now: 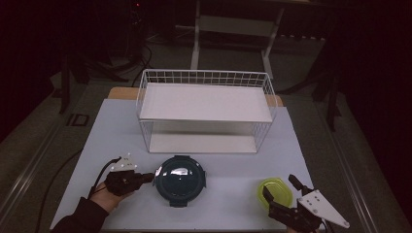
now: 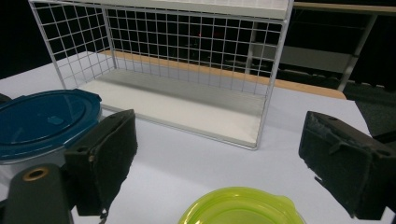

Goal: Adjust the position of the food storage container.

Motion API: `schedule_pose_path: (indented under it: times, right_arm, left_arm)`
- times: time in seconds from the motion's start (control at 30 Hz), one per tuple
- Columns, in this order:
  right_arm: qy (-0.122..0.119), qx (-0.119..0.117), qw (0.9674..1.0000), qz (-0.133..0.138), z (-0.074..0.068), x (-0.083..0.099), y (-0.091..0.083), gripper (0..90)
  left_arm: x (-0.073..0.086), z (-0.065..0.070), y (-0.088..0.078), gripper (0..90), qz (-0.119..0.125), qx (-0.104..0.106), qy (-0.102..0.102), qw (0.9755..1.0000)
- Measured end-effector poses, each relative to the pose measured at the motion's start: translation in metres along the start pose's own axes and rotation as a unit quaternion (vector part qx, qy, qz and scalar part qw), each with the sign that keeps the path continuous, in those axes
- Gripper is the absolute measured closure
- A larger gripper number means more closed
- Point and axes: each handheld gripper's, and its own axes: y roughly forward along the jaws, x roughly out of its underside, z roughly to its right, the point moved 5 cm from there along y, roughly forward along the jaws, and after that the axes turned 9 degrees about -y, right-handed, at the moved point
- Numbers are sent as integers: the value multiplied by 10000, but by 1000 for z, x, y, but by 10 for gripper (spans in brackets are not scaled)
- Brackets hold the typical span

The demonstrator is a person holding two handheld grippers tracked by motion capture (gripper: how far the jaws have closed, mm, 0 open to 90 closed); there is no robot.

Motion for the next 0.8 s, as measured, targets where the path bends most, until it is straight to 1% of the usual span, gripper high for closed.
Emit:
schedule_pose_path:
  times: [0.1, 0.13, 0.17, 0.33, 0.4, 0.63, 0.7, 0.73, 0.77, 0.8]
  right_arm:
    - [4, 0, 10000, -5, 0, 0, 0, 113]
    - [1, -8, 10000, -6, 0, 0, 0, 113]
    - [2, -12, 10000, -8, 0, 0, 0, 113]
    - [-26, -27, 10000, -15, -1, 0, 0, 113]
    - [-20, -30, 10000, -13, -1, 0, 0, 113]
    - [-19, -37, 10000, -28, -1, 0, 0, 113]
    - [-29, -9, 10000, -2, 0, 0, 0, 113]
    - [-32, 1, 10000, 3, 0, 0, 0, 113]
    - [-35, 13, 10000, 0, 0, 0, 0, 113]
    - [-32, 11, 10000, -2, 1, 0, -1, 113]
  left_arm:
    - [-1, 2, 2, 892, 3, 39, -12, 10000]
    - [-1, 4, 4, 892, 22, 89, -34, 10000]
    - [-2, 5, 6, 892, 30, 89, -39, 9999]
    - [-6, 10, 12, 892, -4, 105, 49, 9999]
    - [-7, 12, 13, 892, -19, 115, 54, 9999]
    - [-9, 13, 17, 891, -7, 109, 18, 9999]
    - [-9, 13, 16, 891, -2, 125, 25, 9999]
    - [-8, 13, 16, 889, -44, 160, 42, 9999]
    - [-8, 13, 16, 884, -44, 160, 42, 9999]
    - [-8, 12, 14, 839, 17, 76, 45, 10000]
